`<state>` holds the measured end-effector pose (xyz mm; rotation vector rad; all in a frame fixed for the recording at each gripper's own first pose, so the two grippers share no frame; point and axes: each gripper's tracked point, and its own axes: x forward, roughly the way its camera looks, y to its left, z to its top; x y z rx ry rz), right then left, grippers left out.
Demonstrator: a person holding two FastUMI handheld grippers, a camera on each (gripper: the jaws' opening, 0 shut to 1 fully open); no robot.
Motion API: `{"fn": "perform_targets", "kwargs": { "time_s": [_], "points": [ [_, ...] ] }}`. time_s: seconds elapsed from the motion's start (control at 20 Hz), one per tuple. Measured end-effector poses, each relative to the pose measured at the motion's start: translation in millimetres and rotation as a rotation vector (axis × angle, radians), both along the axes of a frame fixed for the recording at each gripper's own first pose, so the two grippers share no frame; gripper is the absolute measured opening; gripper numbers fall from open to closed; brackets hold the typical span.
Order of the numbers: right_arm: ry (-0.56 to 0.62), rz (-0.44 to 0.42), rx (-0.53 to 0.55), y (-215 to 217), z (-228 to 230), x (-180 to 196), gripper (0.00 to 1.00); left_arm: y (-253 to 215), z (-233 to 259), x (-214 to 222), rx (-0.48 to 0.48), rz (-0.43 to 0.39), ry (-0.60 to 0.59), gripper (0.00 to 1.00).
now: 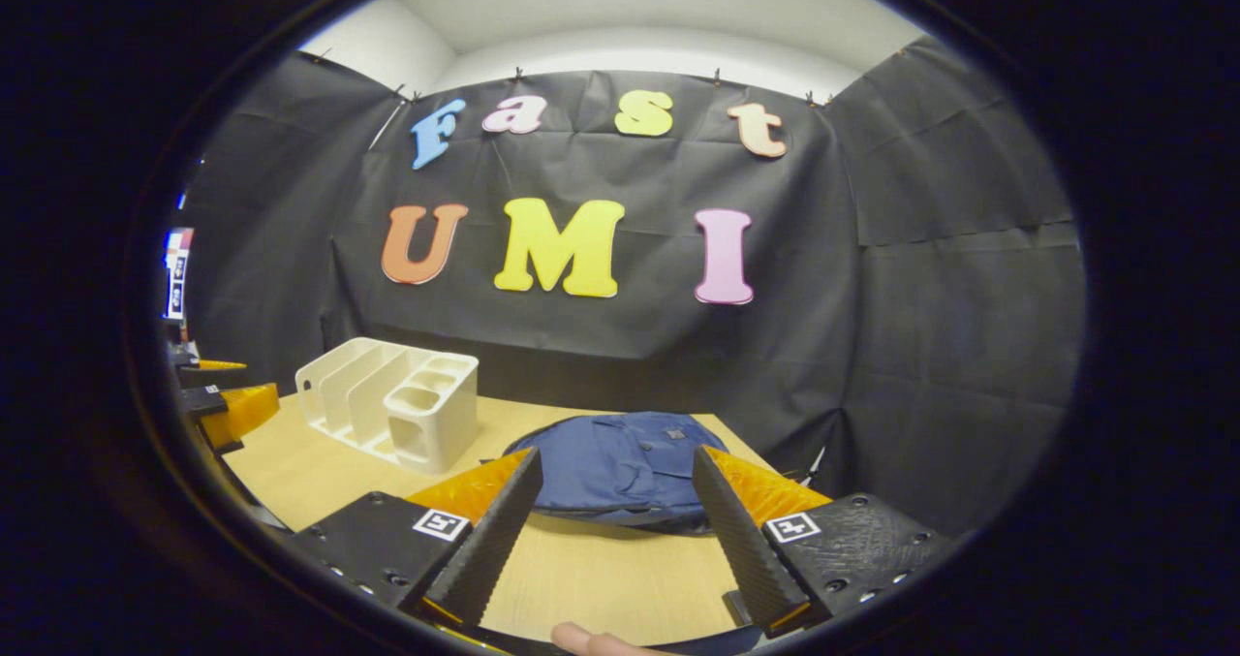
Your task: Open the schoolbag, grab two books from the bookshelf and put them into the schoolbag.
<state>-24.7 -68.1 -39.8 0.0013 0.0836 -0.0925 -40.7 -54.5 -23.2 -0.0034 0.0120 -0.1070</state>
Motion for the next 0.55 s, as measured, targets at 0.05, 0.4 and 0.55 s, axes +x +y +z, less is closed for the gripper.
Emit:
{"fn": "perform_targets", "kwargs": {
  "time_s": [0.05, 0.4, 0.55],
  "points": [
    [0.000, -0.004, 0.005, -0.7, -0.8, -0.1, 0.98, -0.3, -2.9, 0.6, 0.001, -0.003, 0.006, 0.84],
    [0.025, -0.010, -0.010, -0.6, -10.7, 5.3, 0.95, 6.9, -11.9, 8.5, -0.010, 0.004, 0.036, 0.84],
    [0.035, -0.016, -0.028, -2.0, -14.4, 7.4, 0.98, 6.3, -14.8, 7.1, 0.010, -0.003, 0.032, 0.84]
  ]
}}
